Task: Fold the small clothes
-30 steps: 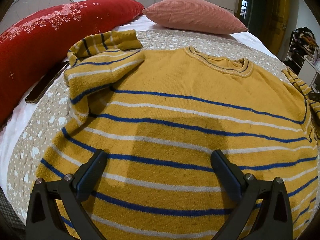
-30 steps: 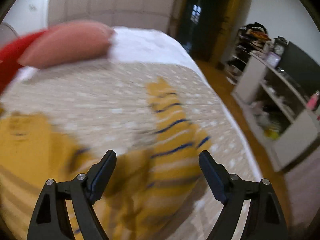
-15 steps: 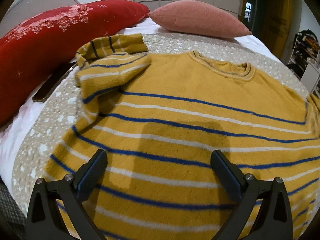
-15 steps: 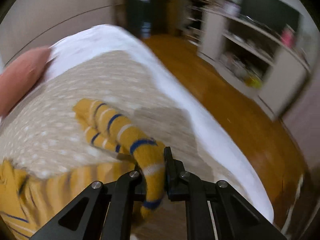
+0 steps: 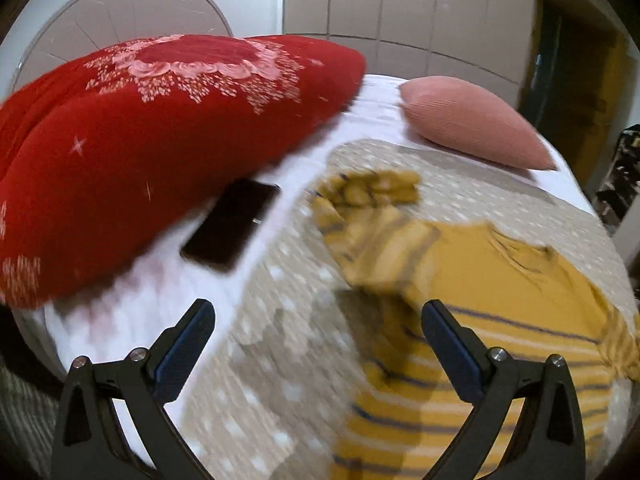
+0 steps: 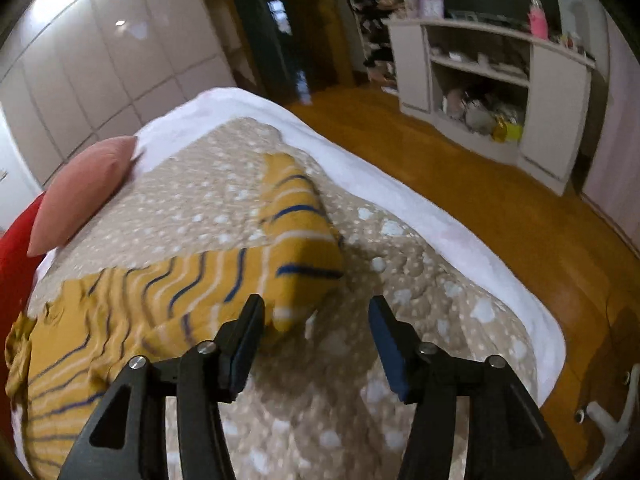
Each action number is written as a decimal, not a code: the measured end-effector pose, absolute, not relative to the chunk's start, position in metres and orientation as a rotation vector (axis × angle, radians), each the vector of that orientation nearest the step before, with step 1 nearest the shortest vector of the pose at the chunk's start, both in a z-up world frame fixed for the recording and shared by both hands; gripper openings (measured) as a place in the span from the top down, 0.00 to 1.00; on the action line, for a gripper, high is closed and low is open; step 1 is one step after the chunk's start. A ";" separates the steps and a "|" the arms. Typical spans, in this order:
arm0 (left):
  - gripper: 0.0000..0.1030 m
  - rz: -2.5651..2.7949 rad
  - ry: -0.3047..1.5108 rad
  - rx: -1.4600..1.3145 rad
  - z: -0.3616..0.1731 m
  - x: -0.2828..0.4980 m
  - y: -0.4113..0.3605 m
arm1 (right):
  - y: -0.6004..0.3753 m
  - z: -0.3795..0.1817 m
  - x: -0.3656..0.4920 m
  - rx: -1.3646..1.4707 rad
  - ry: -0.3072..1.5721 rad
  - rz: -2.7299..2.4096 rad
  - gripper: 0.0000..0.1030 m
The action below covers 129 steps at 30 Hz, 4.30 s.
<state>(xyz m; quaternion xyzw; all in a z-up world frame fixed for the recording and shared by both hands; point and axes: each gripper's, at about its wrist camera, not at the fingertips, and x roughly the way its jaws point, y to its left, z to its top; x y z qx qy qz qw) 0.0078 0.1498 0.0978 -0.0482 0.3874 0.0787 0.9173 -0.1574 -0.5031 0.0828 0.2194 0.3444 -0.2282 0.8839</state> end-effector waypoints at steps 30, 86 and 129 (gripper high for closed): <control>0.95 0.297 0.774 -0.050 0.142 0.080 0.221 | -0.403 0.071 -0.133 0.220 0.765 -0.305 0.41; 0.40 0.170 0.946 -0.127 0.030 -0.141 0.108 | -0.383 0.065 -0.170 0.553 0.874 0.246 0.57; 0.40 0.191 0.751 -0.354 0.092 -0.186 0.161 | -0.579 0.136 -0.076 0.669 0.622 -0.270 0.88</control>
